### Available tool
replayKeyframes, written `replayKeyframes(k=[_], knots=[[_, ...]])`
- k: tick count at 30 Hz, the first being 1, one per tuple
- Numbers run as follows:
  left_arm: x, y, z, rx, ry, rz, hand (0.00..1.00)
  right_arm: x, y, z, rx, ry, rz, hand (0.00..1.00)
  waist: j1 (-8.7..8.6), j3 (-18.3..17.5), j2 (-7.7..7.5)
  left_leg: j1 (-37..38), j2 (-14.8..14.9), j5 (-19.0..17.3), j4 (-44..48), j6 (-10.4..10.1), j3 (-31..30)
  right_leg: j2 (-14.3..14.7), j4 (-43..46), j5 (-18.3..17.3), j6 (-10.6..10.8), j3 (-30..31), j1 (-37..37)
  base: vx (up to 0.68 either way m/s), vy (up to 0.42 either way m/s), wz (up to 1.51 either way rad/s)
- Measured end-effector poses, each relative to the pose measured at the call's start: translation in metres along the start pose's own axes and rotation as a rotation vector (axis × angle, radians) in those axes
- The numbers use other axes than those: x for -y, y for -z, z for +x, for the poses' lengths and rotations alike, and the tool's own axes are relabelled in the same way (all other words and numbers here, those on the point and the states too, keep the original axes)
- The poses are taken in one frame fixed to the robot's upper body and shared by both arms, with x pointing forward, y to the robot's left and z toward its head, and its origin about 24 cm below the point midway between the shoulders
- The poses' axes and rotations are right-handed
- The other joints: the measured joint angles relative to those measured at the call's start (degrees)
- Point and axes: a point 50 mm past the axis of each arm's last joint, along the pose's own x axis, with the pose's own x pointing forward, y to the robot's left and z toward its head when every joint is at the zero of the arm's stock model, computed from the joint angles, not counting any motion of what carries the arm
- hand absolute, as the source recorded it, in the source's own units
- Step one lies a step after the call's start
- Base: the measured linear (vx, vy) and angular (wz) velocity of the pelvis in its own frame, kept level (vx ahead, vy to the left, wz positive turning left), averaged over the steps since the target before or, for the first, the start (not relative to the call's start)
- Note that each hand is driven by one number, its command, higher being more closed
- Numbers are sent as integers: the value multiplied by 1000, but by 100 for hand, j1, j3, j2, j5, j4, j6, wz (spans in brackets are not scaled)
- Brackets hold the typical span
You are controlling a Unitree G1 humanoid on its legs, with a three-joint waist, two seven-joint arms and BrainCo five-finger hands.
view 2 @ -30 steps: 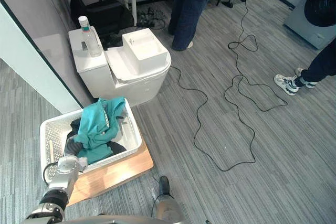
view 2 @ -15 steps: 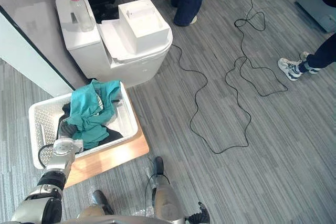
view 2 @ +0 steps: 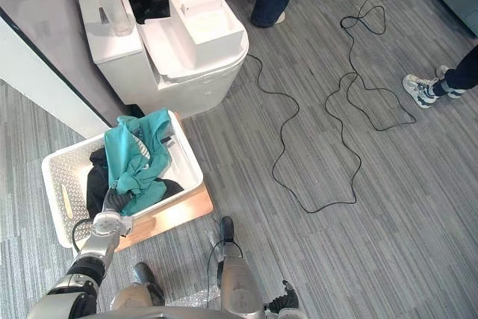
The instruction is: Tidy the bed and pick cloth on bed and put in laundry
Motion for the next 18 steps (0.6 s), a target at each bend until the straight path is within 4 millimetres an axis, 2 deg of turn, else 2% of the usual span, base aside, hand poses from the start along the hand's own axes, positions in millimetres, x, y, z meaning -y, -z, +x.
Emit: replayKeyframes(k=[6, 10, 14, 18], knots=[[-10, 2, -13, 60, 36, -45, 0, 0, 5, -1, -13, -7, 4, 0, 3, -30, 22, 142, -65, 129, -190, 7, -145, -60, -77, -37, 10, -162, 219, -27, -5, 15], [-27, 3, -22, 98, 29, -48, 0, 3, 9, -2, -23, -16, -2, 0, 61, -74, 77, 227, -85, 243, -363, 14, -205, -70, -135, -22, 7, -299, 345, -21, -13, 15], [-45, -16, -25, 189, -19, -58, 0, 8, 17, -5, -43, -22, -15, 0, 94, -270, 168, 232, -91, 277, -405, 20, -334, -86, -192, -18, 9, -432, 460, -5, -7, 15], [-63, -32, -27, 267, -65, -107, 0, 9, 24, -6, -67, -24, -23, 0, 107, -406, 189, 322, -123, 313, -489, 20, -377, -86, -323, 39, 17, -483, 619, -4, -1, 8]])
